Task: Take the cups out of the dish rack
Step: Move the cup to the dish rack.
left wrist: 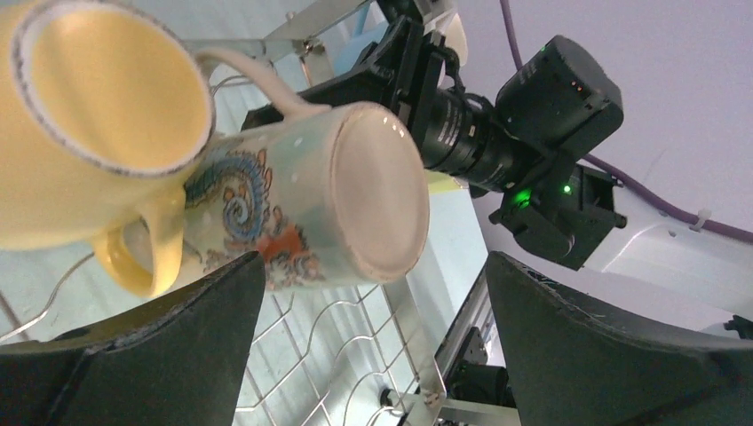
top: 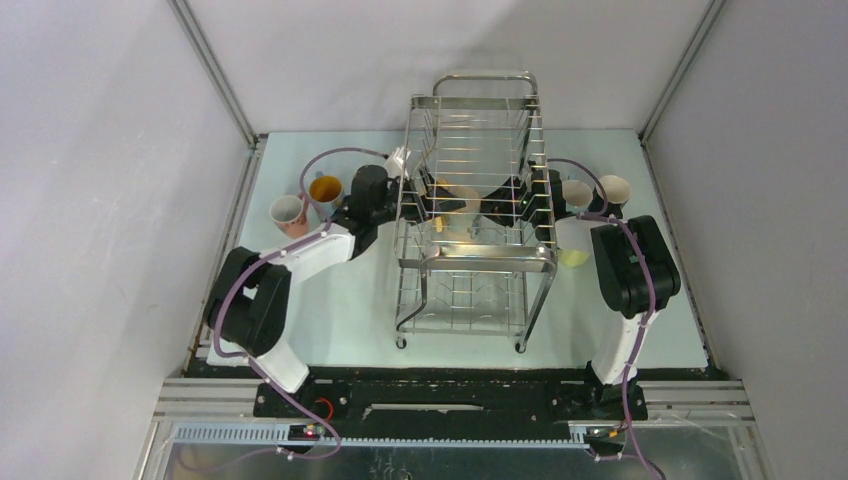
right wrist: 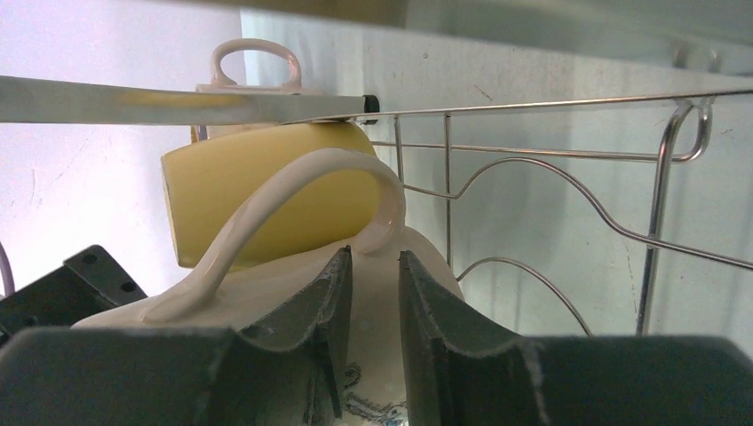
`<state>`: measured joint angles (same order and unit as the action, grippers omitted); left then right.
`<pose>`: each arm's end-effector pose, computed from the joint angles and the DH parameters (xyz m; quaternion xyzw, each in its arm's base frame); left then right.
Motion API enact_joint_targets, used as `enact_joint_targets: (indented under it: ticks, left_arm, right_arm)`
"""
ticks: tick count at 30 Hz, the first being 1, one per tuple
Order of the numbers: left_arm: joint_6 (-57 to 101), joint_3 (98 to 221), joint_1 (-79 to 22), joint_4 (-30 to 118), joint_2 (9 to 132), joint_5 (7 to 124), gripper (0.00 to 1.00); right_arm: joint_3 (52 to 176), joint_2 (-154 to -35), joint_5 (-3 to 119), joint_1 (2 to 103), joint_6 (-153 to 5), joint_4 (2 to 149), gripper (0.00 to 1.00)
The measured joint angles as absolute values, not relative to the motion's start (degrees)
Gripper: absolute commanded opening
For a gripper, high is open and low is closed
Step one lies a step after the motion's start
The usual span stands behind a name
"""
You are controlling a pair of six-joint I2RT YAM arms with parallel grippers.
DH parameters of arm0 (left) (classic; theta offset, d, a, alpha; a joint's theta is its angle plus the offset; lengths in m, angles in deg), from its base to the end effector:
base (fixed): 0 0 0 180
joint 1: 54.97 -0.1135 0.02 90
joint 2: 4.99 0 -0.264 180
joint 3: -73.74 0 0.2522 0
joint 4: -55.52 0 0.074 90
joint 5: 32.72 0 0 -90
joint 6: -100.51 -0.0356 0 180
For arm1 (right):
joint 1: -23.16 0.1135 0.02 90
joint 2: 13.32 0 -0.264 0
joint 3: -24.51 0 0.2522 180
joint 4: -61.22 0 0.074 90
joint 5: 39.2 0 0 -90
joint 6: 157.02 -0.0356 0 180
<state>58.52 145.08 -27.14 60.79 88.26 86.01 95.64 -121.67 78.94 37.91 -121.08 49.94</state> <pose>0.3190 -0.1878 0.2528 0.0098 0.7909 -0.5126 0.3342 0.3813 0.1178 0.1654 0.1552 0.8178 0.4607 0.3080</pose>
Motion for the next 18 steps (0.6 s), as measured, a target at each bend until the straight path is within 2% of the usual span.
enact_joint_targets:
  ticks: [18]
  left_arm:
    - [59.6,148.3,-24.8,63.1,93.7,85.6,1.0]
  right_arm:
    - [95.0,-121.6,79.6,38.2,-119.3,57.4,0.28]
